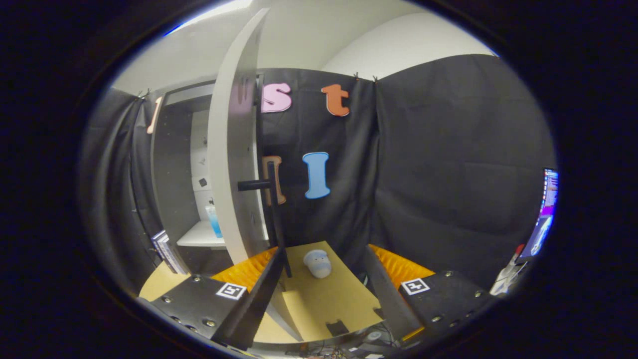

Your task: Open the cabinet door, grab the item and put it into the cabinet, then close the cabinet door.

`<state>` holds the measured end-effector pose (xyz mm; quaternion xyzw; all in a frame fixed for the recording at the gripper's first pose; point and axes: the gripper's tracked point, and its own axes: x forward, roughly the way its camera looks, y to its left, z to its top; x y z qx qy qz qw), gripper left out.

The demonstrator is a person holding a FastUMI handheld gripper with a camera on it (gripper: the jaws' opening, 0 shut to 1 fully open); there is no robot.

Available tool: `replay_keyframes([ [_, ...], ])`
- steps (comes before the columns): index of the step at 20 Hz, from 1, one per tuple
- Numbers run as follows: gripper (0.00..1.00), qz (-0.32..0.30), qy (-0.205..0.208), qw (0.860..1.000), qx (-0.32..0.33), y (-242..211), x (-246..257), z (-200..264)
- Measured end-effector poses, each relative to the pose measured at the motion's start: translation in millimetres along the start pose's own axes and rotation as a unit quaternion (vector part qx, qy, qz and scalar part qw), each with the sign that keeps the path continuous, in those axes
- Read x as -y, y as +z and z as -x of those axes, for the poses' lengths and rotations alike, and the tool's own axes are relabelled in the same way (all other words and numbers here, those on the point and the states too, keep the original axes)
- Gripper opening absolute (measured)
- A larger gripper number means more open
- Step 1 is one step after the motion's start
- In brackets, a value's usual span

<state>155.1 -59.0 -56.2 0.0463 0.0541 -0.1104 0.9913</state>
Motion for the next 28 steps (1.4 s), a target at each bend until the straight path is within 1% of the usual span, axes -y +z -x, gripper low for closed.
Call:
replay_keyframes([
  [3, 0.97, -0.002, 0.025, 1.0, 0.004, -0.6, -2.6, -1.8],
  [5, 0.97, -0.013, 0.056, 0.998, 0.005, -4.5, -12.5, 1.5],
  [9, 0.97, -0.033, 0.12, 0.992, -0.006, -13.0, -47.9, 1.6],
  [11, 0.97, -0.034, 0.148, 0.988, 0.003, -12.8, -64.4, 6.6],
  [15, 0.97, -0.032, 0.186, 0.982, -0.004, -12.5, -97.2, 3.8],
  [20, 0.98, -0.021, 0.212, 0.977, -0.006, -10.7, -127.3, 2.0],
  [25, 0.98, -0.006, 0.201, 0.98, 0.0, -9.5, -145.3, -5.6],
  [28, 0.98, -0.003, 0.212, 0.977, -0.004, -11.0, -159.9, -9.7],
])
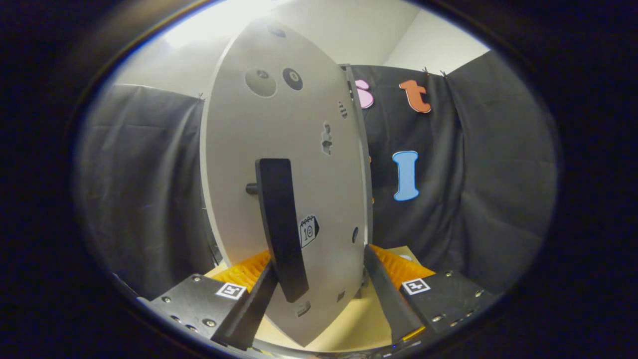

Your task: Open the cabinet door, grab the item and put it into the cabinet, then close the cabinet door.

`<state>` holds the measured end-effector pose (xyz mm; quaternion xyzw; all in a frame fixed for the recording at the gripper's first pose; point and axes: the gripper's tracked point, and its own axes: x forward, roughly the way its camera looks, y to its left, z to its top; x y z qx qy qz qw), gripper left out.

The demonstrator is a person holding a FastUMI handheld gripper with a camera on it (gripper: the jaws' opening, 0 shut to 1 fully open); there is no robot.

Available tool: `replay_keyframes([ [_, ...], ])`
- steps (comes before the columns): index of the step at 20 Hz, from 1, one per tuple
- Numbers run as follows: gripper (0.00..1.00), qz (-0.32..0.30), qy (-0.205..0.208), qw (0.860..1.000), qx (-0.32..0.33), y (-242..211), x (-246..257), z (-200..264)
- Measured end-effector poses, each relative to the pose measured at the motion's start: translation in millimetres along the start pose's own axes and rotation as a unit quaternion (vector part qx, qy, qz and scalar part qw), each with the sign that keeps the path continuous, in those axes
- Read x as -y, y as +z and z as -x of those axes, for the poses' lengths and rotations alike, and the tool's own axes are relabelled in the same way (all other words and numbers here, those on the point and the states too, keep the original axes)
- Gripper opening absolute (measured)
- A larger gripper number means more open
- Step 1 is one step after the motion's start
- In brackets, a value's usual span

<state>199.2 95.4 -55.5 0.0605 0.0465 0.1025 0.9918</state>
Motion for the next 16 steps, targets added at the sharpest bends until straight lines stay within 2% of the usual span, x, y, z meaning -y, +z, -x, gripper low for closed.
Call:
replay_keyframes([
  [7, 0.98, 0.031, 0.022, 0.999, 0.002, 0.2, -35.8, -18.2],
  [16, 0.98, 0.05, -0.018, 0.998, 0.028, 3.9, -53.5, -29.2],
])
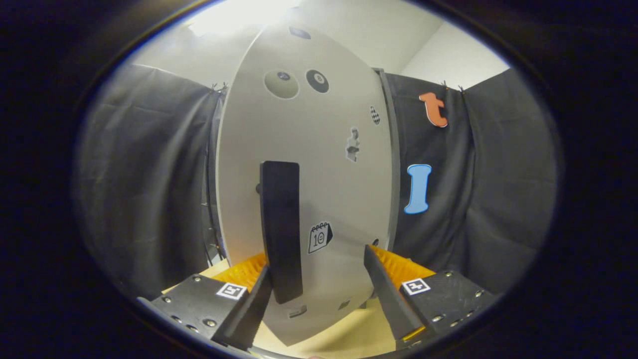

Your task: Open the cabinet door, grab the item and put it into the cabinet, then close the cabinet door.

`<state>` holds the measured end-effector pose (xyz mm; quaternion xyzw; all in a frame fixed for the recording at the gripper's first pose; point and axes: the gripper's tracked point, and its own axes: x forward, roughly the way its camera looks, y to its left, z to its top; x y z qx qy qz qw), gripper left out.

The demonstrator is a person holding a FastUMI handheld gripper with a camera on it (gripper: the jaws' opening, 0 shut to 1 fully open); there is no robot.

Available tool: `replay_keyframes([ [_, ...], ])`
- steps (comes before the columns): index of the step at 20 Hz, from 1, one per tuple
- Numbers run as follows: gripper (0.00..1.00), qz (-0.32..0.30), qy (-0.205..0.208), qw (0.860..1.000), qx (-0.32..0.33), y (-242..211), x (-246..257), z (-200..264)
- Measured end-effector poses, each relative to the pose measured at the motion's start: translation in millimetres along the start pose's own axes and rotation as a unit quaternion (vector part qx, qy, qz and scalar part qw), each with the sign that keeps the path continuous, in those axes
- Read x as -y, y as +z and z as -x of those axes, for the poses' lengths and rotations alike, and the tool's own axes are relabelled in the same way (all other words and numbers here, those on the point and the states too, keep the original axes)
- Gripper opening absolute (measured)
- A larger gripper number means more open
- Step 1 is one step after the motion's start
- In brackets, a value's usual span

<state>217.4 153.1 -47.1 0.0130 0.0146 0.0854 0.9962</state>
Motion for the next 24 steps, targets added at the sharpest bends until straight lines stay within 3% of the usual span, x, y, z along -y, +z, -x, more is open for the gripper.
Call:
replay_keyframes([
  [9, 0.97, -0.005, -0.015, 1.0, 0.012, -1.4, -19.6, -4.0],
  [24, 0.99, -0.024, 0.042, 0.999, 0.007, -3.6, -100.8, -99.9],
])
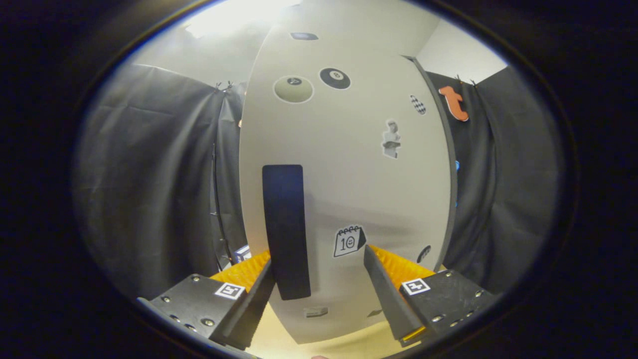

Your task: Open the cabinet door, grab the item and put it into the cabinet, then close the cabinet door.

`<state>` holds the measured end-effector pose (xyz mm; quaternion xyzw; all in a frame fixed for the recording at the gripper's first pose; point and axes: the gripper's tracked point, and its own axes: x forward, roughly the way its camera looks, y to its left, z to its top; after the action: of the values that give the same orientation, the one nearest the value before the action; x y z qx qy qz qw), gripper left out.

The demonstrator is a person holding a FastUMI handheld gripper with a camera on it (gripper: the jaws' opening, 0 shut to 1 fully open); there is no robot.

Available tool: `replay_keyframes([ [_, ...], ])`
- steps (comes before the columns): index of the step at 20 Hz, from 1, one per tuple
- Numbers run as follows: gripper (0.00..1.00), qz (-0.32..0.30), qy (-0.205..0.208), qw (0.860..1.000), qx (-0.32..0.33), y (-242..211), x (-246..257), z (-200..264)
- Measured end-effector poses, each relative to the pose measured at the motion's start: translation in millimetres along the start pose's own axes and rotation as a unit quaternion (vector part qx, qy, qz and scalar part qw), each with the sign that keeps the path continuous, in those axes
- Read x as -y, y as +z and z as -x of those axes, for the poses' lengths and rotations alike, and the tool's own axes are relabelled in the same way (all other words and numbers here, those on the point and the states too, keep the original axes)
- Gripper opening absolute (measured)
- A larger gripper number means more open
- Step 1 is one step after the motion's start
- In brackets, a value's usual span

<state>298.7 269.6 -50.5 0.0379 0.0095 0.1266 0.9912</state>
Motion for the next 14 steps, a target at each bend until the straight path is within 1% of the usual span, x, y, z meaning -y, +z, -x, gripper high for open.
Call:
replay_keyframes([
  [6, 0.98, 0.017, 0.008, 1.0, 0.007, 1.8, -23.2, -50.0],
  [9, 0.98, 0.02, 0.004, 1.0, 0.012, 3.1, -30.5, -69.4],
  [14, 0.98, 0.024, -0.035, 0.999, 0.025, 1.8, -25.5, -88.2],
])
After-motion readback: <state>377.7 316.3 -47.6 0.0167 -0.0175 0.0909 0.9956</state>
